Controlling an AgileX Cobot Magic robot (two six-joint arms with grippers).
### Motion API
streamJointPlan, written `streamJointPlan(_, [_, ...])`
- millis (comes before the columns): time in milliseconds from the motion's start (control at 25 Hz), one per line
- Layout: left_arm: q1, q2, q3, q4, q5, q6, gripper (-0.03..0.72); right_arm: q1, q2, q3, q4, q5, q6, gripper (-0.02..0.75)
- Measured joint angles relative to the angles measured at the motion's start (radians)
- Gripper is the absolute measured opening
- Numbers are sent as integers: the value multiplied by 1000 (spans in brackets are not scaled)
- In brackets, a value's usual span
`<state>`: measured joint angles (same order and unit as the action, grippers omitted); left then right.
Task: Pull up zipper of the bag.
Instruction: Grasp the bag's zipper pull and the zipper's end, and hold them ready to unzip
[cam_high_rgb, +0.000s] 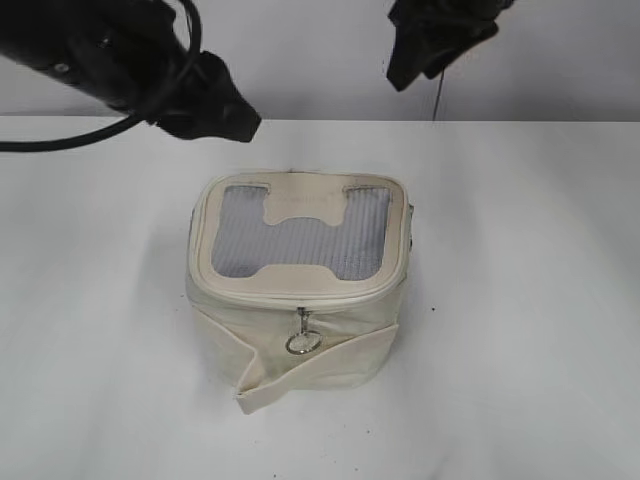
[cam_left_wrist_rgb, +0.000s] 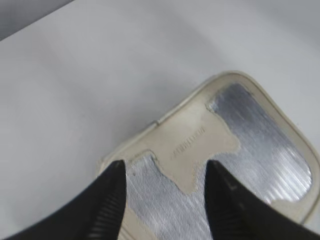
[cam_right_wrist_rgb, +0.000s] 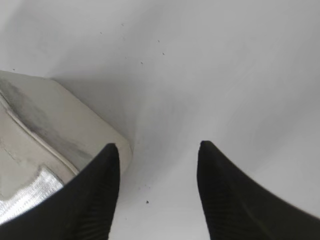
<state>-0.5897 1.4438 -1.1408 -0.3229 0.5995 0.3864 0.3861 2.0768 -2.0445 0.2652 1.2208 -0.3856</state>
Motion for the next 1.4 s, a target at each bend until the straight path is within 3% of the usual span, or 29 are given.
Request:
streamJointPlan(240, [9, 218, -241, 0, 80, 38, 397, -96, -93, 170, 12, 0, -9, 396])
streamJointPlan(520, [10, 449, -546, -30, 271, 163, 400, -190, -179, 307, 78, -1, -66, 396])
streamJointPlan(760, [10, 604, -724, -183, 407, 335, 400, -210, -229, 436, 112, -1, -114, 396])
streamJointPlan(1080, [10, 717, -809, -269, 541, 394, 438, -210, -288, 588, 129, -2, -132, 396])
streamJointPlan(1400, [10, 775, -810, -291, 587, 395, 463, -210, -295, 599, 144, -9, -135, 396])
